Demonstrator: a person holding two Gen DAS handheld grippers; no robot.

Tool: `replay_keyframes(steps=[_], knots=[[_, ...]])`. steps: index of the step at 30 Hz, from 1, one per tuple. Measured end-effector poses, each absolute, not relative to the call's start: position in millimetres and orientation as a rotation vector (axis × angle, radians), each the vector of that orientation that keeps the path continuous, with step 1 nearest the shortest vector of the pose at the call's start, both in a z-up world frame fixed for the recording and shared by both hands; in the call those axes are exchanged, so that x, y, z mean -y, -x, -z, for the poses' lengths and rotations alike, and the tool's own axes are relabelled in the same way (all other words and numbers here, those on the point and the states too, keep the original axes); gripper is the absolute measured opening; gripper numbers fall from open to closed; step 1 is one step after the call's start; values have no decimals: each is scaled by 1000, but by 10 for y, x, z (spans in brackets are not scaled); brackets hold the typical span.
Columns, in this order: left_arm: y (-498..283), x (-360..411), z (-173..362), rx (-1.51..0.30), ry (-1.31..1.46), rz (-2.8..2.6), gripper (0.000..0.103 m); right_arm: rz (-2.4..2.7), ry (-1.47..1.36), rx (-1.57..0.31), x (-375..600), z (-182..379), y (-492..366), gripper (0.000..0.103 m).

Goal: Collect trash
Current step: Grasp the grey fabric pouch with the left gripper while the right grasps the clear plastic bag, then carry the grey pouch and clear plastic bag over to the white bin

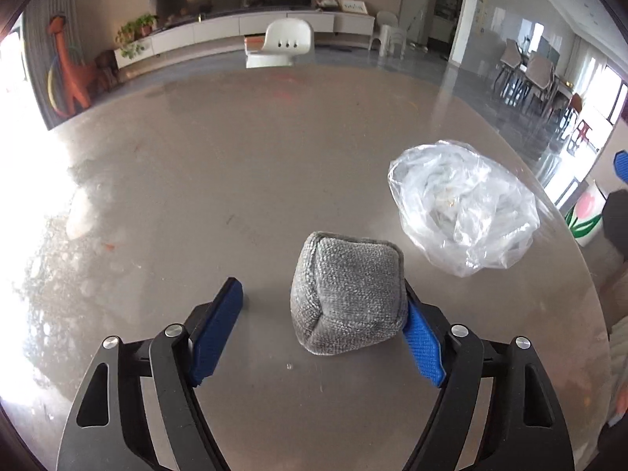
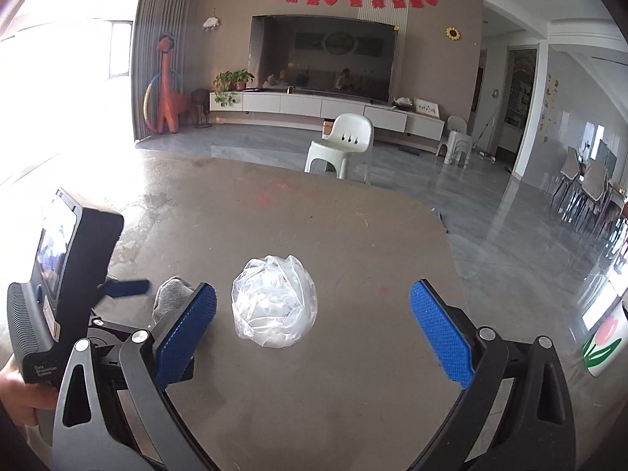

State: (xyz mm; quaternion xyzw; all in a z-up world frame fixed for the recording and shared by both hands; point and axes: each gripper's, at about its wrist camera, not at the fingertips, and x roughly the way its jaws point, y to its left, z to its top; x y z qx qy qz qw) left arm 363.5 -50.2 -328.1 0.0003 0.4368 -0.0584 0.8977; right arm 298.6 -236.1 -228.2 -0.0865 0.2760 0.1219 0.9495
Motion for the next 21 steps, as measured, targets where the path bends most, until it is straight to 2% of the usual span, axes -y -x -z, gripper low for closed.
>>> replay_keyframes(steps=[1,2,4,16,17,19,20,21], knots=[[-3636,506,3277,-898,-2,135,41,-249,175,-570,2359,2292,-2997,98],[-3641,518,3274,-898,-16,138,39,-247,174,-579,2351,2305,-3017,98],[-3620,506,3228,-895,-2,157,23,-245,167,-596,2338,2320,-3053,98],[-3162,140,2880,-812,22,100,23,-238,212,-718,2001,2635,-3514,98],[-3148,110,2868,-808,18,97,23,-244,216,-741,1967,2681,-3567,91],[-3119,74,2832,-798,17,90,23,-231,231,-803,1918,2786,-3676,64],[-3108,67,2814,-797,18,92,23,-232,224,-832,1915,2836,-3708,47],[-3092,49,2798,-795,21,91,23,-232,218,-841,1917,2854,-3709,42]])
